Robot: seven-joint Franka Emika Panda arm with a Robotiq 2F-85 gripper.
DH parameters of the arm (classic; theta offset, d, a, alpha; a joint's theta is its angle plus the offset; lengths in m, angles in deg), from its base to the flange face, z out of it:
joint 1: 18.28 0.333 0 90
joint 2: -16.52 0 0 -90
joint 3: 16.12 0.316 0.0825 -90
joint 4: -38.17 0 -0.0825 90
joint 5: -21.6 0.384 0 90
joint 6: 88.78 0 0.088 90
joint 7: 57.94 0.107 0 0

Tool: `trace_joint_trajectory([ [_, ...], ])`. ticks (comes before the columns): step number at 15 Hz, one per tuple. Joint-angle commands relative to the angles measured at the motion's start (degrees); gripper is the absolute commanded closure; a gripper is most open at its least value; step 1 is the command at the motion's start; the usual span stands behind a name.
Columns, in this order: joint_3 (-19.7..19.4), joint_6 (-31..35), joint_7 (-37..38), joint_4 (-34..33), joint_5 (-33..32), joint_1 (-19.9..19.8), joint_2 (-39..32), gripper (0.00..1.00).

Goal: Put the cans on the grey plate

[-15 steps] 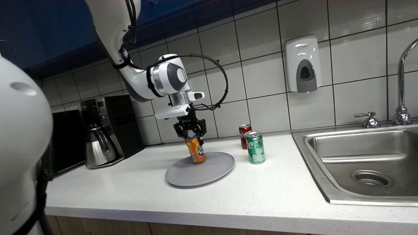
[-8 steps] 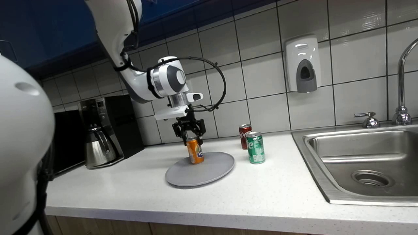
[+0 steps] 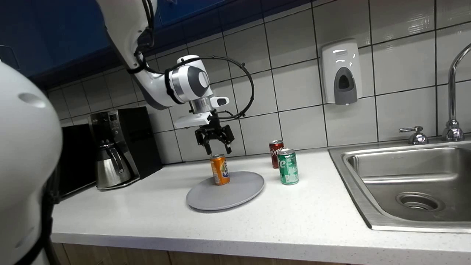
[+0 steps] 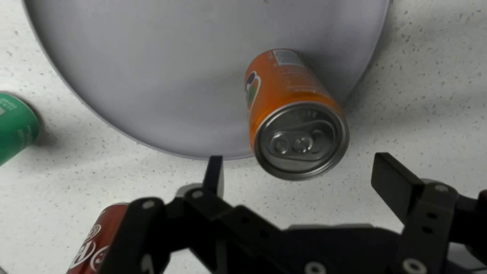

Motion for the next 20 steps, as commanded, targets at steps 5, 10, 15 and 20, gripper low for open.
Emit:
trace_joint_trajectory([
  [5, -2.32, -0.17, 0.32, 2.30, -0.82, -1.77, 7.65, 0.00],
  [10, -3.44, 0.03, -2.02, 3.60, 0.09, -4.39, 9.96, 0.00],
  [15, -5.17, 0.01, -4.37, 6.37, 0.55, -7.34, 12.08, 0.00],
  [20, -7.13, -0.47, -6.48, 8.70, 0.95, -10.09, 13.36, 0.00],
])
